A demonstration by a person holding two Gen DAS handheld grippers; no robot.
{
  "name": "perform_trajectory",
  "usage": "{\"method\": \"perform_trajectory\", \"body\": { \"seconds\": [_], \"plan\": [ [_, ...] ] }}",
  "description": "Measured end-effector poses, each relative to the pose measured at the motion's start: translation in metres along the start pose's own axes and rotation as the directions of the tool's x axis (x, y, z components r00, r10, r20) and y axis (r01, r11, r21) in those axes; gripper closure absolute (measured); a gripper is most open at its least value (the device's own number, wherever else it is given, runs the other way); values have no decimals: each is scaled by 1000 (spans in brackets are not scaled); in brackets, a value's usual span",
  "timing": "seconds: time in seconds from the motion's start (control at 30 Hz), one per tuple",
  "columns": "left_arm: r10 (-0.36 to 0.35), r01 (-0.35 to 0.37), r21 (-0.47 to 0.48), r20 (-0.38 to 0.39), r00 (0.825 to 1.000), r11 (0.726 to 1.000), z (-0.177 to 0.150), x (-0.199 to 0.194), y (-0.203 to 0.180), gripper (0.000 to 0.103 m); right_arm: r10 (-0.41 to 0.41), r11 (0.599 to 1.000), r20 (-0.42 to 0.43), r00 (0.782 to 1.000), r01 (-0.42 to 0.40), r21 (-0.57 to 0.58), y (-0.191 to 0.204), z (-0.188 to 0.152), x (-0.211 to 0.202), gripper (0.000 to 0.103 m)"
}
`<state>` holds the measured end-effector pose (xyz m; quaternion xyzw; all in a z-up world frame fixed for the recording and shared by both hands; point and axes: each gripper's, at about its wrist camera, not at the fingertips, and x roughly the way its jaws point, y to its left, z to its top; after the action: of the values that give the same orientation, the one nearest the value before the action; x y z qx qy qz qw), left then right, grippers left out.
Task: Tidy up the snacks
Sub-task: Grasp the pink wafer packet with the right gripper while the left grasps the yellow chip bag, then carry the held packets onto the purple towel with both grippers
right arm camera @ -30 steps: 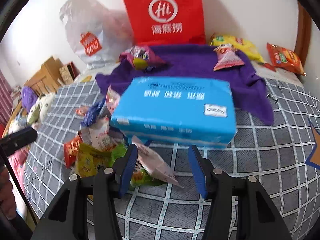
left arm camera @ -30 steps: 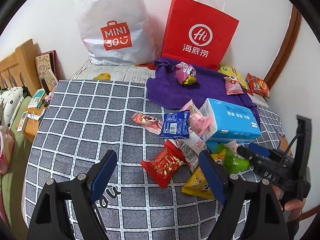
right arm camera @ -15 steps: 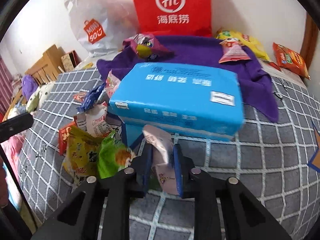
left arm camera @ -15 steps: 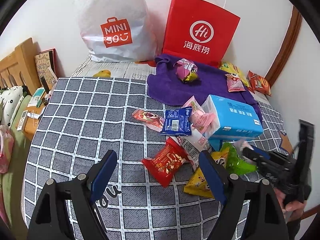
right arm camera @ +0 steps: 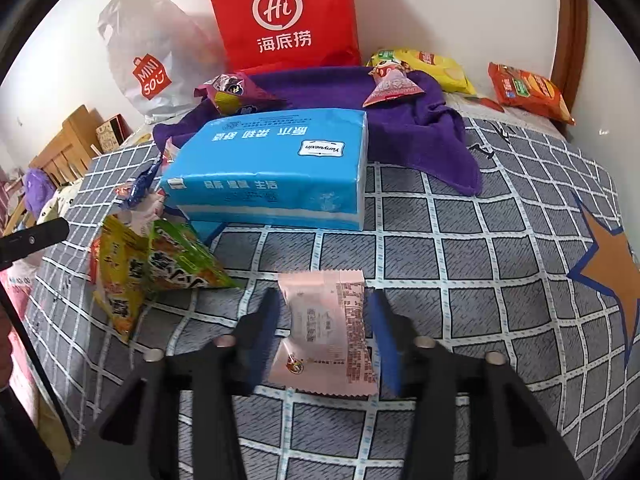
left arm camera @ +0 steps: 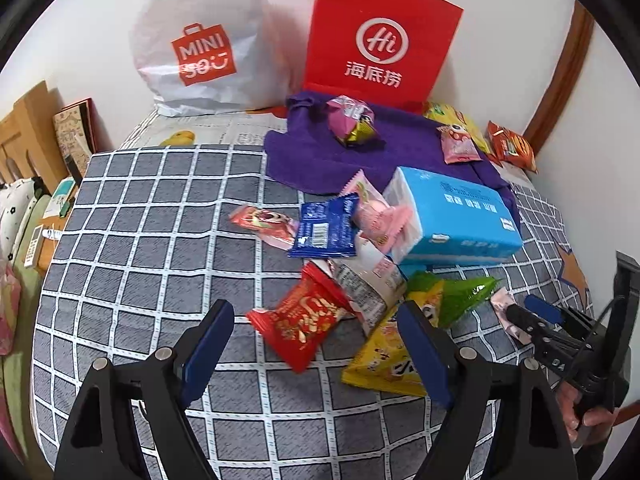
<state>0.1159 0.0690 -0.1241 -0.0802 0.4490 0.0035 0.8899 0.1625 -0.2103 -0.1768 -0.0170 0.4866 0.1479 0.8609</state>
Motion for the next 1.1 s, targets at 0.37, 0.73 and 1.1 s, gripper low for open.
{"method": "perform_trajectory", "body": {
  "seconds": [0.37, 0.73, 1.1],
  "plan": [
    [-47, 49, 69, -33, 998, 996, -8, 11, -24, 20, -14, 1000, 13, 1000, 15, -22, -2, -12, 13, 61],
    [-19, 35, 168, -98, 995, 985, -24, 45, -58, 34, -77, 997, 76, 994, 75, 34, -23, -24, 7, 60],
    [-55, 69, 132, -110, 992, 989, -26, 43, -51, 59, -63, 997, 77, 995, 59, 53, -26, -24, 8, 59]
  ]
}}
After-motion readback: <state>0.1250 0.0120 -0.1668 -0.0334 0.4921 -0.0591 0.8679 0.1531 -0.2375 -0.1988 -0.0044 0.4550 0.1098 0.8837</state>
